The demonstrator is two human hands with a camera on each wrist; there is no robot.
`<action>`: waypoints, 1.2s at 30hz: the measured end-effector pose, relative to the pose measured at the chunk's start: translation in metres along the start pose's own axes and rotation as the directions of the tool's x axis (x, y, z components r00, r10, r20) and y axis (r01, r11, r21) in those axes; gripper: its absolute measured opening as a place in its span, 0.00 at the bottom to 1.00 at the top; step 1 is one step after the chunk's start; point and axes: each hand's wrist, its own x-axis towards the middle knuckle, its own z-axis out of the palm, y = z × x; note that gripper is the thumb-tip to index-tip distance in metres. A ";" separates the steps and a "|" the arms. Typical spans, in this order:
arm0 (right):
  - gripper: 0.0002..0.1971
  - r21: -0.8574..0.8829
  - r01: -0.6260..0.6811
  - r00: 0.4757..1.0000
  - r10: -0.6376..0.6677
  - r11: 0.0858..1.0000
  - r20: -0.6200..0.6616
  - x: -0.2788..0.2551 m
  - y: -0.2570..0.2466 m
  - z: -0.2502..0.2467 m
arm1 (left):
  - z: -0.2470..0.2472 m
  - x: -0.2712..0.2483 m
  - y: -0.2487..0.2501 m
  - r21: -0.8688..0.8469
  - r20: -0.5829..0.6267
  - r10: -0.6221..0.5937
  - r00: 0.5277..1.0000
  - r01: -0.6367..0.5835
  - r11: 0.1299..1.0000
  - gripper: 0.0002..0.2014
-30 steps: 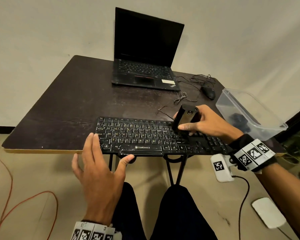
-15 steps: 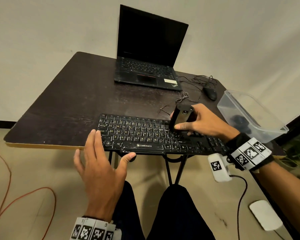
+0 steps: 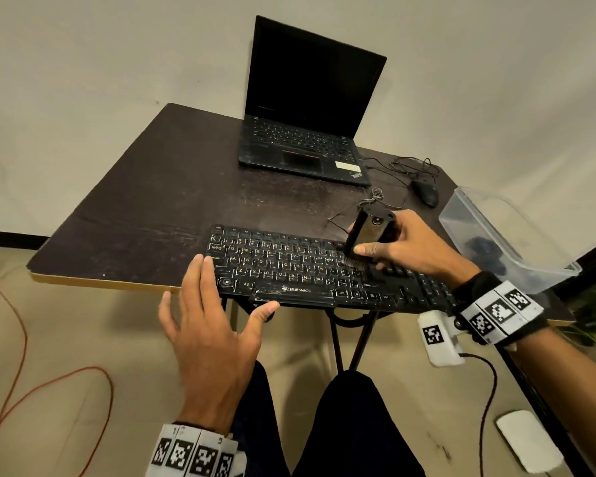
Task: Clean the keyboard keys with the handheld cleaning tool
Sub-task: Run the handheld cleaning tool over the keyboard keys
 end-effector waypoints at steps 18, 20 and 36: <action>0.14 0.037 0.048 0.998 -0.050 0.998 0.042 0.011 -0.005 0.009 | 0.001 -0.001 -0.003 0.031 -0.012 0.025 1.000 -0.024 0.999 0.52; 0.15 0.036 0.045 0.997 -0.047 0.998 0.058 0.012 -0.006 0.011 | 0.002 0.000 -0.003 0.025 -0.014 0.024 1.000 -0.024 0.999 0.52; 0.12 -0.010 0.055 0.994 -0.053 0.998 0.091 0.021 -0.012 0.011 | 0.002 0.000 -0.001 0.007 -0.043 0.024 0.999 -0.024 1.000 0.51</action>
